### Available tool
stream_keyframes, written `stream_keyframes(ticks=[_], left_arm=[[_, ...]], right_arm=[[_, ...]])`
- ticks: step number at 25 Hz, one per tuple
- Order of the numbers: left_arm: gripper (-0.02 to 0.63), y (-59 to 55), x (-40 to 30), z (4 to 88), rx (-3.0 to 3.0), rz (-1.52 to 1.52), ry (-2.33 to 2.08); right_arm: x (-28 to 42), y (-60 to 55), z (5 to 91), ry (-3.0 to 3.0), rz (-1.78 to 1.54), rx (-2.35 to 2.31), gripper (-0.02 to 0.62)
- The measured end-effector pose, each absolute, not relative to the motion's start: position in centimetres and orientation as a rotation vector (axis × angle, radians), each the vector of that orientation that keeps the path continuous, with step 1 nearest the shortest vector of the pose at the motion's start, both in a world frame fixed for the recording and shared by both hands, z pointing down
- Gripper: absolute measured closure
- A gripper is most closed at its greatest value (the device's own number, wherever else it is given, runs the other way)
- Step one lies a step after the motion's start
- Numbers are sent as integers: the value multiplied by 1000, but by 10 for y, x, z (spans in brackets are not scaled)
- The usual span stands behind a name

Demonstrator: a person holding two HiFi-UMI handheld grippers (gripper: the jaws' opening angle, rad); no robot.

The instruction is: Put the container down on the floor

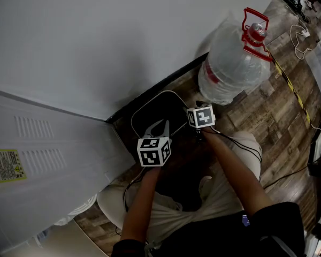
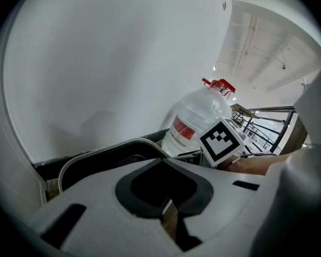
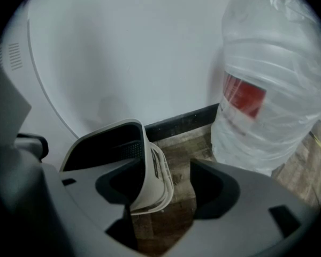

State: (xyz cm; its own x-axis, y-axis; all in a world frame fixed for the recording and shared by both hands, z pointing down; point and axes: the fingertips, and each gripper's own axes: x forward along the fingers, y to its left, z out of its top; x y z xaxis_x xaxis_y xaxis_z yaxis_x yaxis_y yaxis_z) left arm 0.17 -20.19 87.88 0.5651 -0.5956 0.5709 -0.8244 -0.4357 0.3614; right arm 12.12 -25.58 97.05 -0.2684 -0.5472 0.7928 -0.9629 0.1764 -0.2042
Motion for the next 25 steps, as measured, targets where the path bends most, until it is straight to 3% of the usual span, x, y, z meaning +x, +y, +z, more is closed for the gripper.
stream_keyframes(ticks=[10,15,20,25], left_arm=[[592,-203,-3,876,2168,466,-1144],[592,-206,-7,872,2164,451,-1158],[592,-207,-7,872,2168,447,-1164],[592,-210,-9,868,2173,441,-1180]], right_arm=[[112,-261,954,-1978,887,1400,340],[110,-265,938,-1998,810,1447,468],[107,-264,920,-2025,764,1453,538],[100,-263,905,-2065,774,1438,561]])
